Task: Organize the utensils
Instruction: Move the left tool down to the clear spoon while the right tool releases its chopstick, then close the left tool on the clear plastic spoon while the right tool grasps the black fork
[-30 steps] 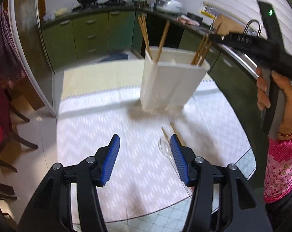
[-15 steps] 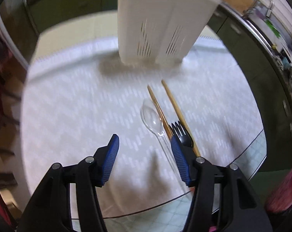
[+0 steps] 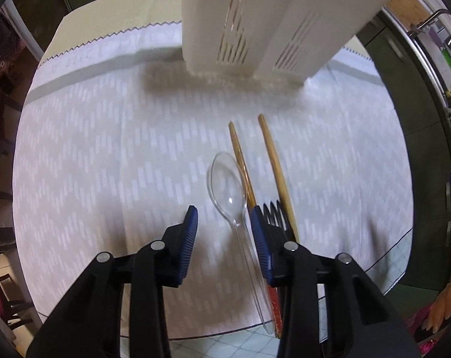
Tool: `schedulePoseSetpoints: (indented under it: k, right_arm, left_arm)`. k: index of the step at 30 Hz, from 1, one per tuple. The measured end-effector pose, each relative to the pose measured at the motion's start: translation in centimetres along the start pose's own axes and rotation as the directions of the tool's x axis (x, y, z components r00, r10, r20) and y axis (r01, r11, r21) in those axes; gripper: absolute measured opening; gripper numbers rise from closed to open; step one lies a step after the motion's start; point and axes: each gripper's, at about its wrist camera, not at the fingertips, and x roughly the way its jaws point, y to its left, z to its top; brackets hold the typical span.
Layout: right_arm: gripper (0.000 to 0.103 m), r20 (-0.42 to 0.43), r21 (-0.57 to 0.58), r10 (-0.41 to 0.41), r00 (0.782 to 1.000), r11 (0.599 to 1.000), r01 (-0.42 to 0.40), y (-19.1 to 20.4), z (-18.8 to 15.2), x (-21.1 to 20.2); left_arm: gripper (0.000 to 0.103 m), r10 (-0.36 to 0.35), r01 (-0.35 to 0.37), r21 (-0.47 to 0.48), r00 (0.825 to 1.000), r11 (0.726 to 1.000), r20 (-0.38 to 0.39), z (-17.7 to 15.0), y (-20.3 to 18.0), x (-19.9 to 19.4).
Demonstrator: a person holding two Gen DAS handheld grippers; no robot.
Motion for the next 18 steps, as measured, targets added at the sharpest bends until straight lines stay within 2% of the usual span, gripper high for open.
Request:
schedulePoseSetpoints:
  k: [10,14,18]
  right_arm:
    - [0.038,-0.017,-0.032,0.028,0.999,0.999,-0.028,1.4,0.1,0.3]
    - [0.039,-0.083,-0.07,0.02,0.996,0.997,-0.026,2.5,-0.2,2.0]
    - [0.036,-0.207,-0.075,0.105,0.973,0.99,-0.123,4.7,-1.2,5.4]
  left_arm:
    - [0.031,0.054,-0.053,0.039,0.998,0.998,-0.021,-1.0,-1.8,1.4]
    - [0.025,0.064,-0.062,0.057,0.997,0.996,-0.038,-1.2,-1.1,1.1]
    - [0.025,0.075,-0.071,0.077,0.996,0.994,-0.043,-1.5,0.4,0.6]
